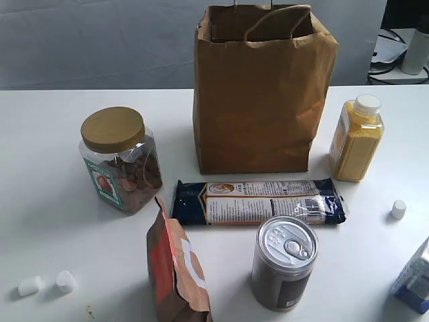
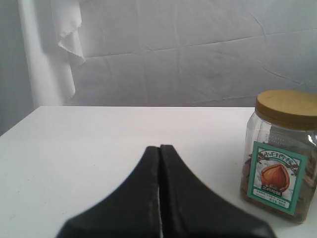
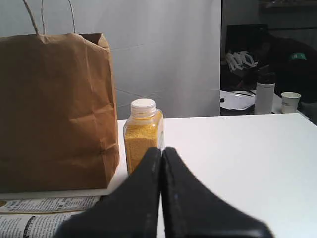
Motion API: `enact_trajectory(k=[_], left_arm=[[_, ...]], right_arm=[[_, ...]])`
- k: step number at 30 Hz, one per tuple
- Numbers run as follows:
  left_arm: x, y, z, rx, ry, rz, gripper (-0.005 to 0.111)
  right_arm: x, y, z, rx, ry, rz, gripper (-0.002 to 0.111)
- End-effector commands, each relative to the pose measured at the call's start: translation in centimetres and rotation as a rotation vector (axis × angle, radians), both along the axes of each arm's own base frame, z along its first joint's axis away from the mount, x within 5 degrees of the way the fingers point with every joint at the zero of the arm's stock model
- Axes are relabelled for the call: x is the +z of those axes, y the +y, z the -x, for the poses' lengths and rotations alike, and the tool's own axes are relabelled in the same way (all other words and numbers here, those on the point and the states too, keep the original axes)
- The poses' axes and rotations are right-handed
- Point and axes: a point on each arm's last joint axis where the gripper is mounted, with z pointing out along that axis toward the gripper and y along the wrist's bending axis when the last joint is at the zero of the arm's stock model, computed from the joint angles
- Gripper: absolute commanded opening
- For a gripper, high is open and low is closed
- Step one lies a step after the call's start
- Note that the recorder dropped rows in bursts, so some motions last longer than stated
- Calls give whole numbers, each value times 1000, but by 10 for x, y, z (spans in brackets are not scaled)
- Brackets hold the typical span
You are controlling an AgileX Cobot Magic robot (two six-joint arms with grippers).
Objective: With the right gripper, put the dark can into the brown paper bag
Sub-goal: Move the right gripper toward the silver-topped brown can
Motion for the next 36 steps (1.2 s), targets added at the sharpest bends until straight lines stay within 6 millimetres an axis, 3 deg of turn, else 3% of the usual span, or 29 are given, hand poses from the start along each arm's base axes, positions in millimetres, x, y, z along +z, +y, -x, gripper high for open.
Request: enact_trajectory(k=[1,12,17,25,29,34,36], left_arm=[[0,0,0,-6,-6,0,0],[0,0,0,-6,-6,0,0],[0,0,0,-6,-6,0,0],[0,0,0,-6,-6,0,0],[0,0,0,-6,-6,0,0],[0,0,0,-6,-6,0,0],[0,0,0,-6,-6,0,0]], right_arm=[[1,0,0,3,-15,-47,0],[10,1,1,8,-26,-182,0],[47,4,1,48,-2,-242,0],[105,28,-26,204,234,-27,0],[117,62,-54,293,553,55,0],[101,127,-77,303,878,195,0],[92,154,-82,298,980,269,11]])
